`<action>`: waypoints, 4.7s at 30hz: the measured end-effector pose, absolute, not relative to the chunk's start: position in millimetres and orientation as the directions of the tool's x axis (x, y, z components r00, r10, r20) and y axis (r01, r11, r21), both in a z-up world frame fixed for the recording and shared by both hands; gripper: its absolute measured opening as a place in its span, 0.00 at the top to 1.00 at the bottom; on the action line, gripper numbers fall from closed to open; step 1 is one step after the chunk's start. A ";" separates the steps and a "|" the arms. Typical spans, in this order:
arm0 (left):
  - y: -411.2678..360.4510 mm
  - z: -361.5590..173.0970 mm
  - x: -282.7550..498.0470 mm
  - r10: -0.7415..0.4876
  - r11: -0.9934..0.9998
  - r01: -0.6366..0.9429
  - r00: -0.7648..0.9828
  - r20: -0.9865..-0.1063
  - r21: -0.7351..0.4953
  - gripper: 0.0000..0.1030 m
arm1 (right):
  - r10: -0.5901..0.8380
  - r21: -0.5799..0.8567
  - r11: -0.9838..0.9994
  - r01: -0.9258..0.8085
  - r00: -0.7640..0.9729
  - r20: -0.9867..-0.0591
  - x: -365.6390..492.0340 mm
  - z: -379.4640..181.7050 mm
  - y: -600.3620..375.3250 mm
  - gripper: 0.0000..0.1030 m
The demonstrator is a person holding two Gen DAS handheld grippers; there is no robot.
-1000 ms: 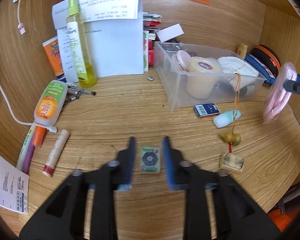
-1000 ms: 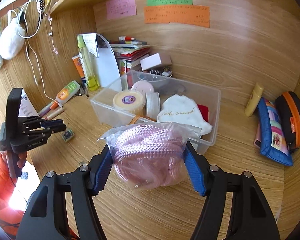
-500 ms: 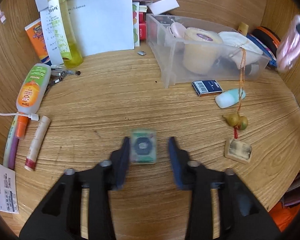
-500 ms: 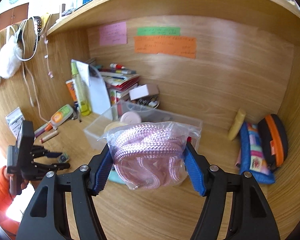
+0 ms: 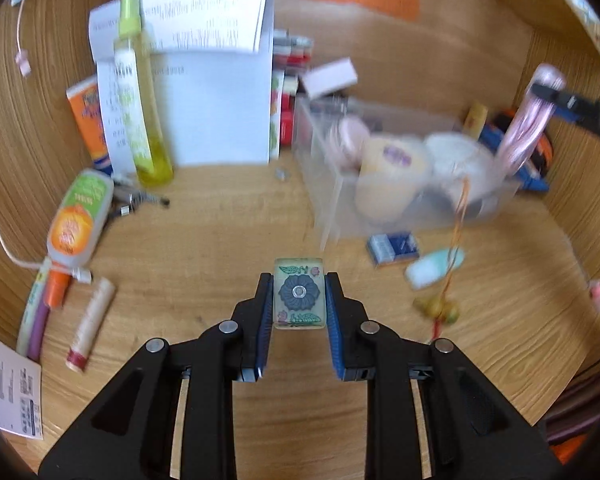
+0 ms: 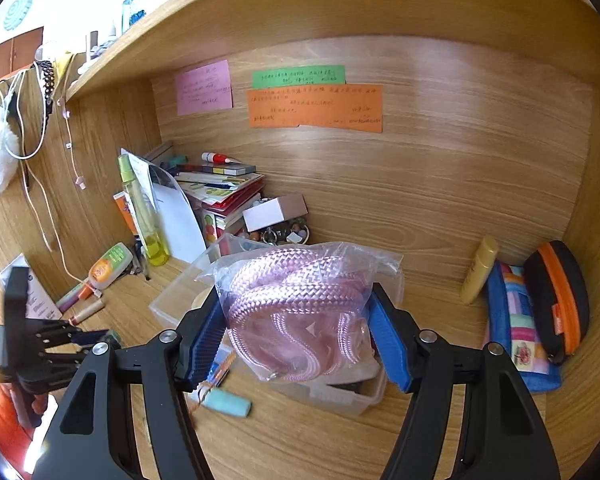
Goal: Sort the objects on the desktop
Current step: 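Carry the rope bag and the tile into the clear box with both tools, then open both tools to release the rope bag and tile in the box, then grasp the brass gourd charm with the right tool while the left tool grasps the beige block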
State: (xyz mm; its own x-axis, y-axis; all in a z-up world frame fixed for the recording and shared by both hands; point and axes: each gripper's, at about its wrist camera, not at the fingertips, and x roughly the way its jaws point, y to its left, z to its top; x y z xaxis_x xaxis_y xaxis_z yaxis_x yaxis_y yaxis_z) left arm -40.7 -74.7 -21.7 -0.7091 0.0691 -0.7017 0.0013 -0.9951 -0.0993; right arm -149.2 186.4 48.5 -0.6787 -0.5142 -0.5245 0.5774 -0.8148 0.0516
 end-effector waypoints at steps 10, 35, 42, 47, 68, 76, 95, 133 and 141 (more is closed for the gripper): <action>-68.2 8.6 -71.9 0.105 -0.990 -0.024 -0.772 -0.627 -0.137 0.77 | -0.489 0.076 -0.833 0.548 -0.665 -0.564 -180.0 21.6 178.1 0.37; -41.6 2.9 -174.3 0.112 -0.991 -0.036 -0.754 -0.647 -0.130 0.77 | -0.378 0.053 -0.884 0.465 -0.643 -0.666 -238.2 -40.5 163.7 0.36; -43.1 -7.8 -184.6 0.117 -0.990 -0.029 -0.727 -0.676 -0.140 0.77 | -0.357 0.022 -0.887 0.462 -0.654 -0.667 -232.6 -46.0 163.4 0.32; -43.5 -12.1 -187.7 0.110 -0.991 -0.024 -0.719 -0.687 -0.133 0.77 | -0.300 -0.064 -0.894 0.443 -0.700 -0.648 -223.4 -41.3 159.9 0.19; -40.4 1.2 -167.3 0.092 -0.994 -0.027 -0.754 -0.651 -0.110 0.59 | -0.370 0.007 -0.883 0.470 -0.687 -0.626 -206.7 -24.4 155.3 0.14; -37.8 14.1 -130.6 0.069 -0.997 -0.028 -0.796 -0.601 -0.078 0.11 | -0.391 -0.014 -0.864 0.503 -0.688 -0.611 -178.3 -14.8 154.8 0.13; -48.6 -0.3 -64.4 0.066 -0.998 -0.037 -0.771 -0.633 -0.060 0.02 | -0.391 -0.163 -0.763 0.625 -0.647 -0.654 -96.6 -40.6 133.4 0.09; -23.1 -68.7 -4.1 0.178 -0.982 -0.165 -0.614 -0.769 -0.095 0.02 | -0.470 0.049 -0.682 0.730 -0.387 -0.793 -80.8 -93.2 93.9 0.83; 4.2 -73.4 -26.1 0.173 -0.979 -0.189 -0.571 -0.803 -0.077 0.02 | -0.516 0.097 -0.686 0.721 -0.388 -0.764 -80.4 -77.5 117.5 0.83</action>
